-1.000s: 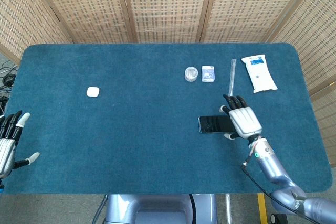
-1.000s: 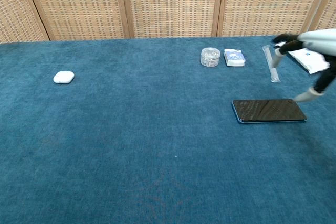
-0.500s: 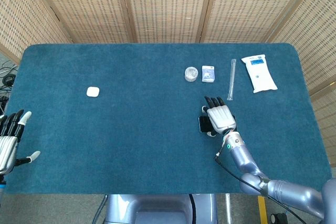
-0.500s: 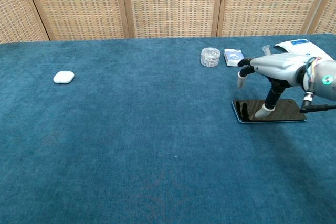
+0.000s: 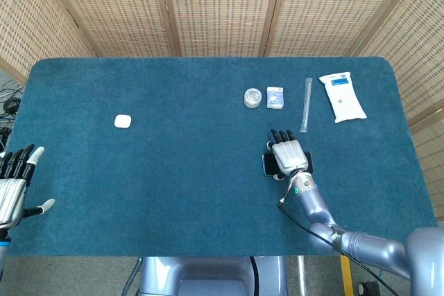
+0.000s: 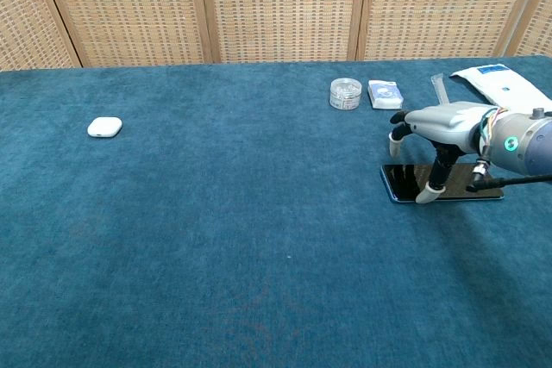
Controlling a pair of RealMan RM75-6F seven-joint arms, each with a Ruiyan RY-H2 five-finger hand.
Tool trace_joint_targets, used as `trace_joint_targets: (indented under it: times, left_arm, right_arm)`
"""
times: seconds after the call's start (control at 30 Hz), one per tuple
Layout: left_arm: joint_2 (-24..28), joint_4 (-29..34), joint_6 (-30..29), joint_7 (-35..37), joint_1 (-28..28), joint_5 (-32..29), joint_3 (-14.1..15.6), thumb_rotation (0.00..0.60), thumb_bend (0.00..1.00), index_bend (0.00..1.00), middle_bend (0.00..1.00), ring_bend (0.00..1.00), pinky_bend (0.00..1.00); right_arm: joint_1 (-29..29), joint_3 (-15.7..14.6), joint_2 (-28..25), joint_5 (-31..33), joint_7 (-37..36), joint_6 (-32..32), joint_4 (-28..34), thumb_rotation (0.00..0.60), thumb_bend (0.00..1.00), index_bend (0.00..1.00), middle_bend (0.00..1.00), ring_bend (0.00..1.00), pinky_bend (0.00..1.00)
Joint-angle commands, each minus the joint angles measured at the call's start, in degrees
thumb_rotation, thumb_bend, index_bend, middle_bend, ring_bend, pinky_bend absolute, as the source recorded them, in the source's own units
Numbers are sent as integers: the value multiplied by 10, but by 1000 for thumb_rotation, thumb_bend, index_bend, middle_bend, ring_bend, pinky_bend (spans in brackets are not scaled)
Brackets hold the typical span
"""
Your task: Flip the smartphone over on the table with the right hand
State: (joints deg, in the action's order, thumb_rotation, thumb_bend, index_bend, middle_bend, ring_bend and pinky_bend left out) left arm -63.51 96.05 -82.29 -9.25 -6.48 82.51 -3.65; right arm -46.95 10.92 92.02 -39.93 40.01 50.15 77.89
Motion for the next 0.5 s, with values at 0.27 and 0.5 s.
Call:
trace_joint_targets:
  times: [0.27, 0.5]
  left_arm:
    - [0, 0, 0, 0, -1, -1, 1, 600, 0, 0, 0, 0, 0]
    - [1, -1, 2, 3, -2, -3, 1, 600, 0, 0, 0, 0, 0]
  right_arm:
    - [-5, -10, 5, 0, -10, 1, -7, 600, 119, 286, 0, 0, 0]
    - [-12, -15, 12, 10, -10, -2, -20, 600, 131, 288, 0, 0, 0]
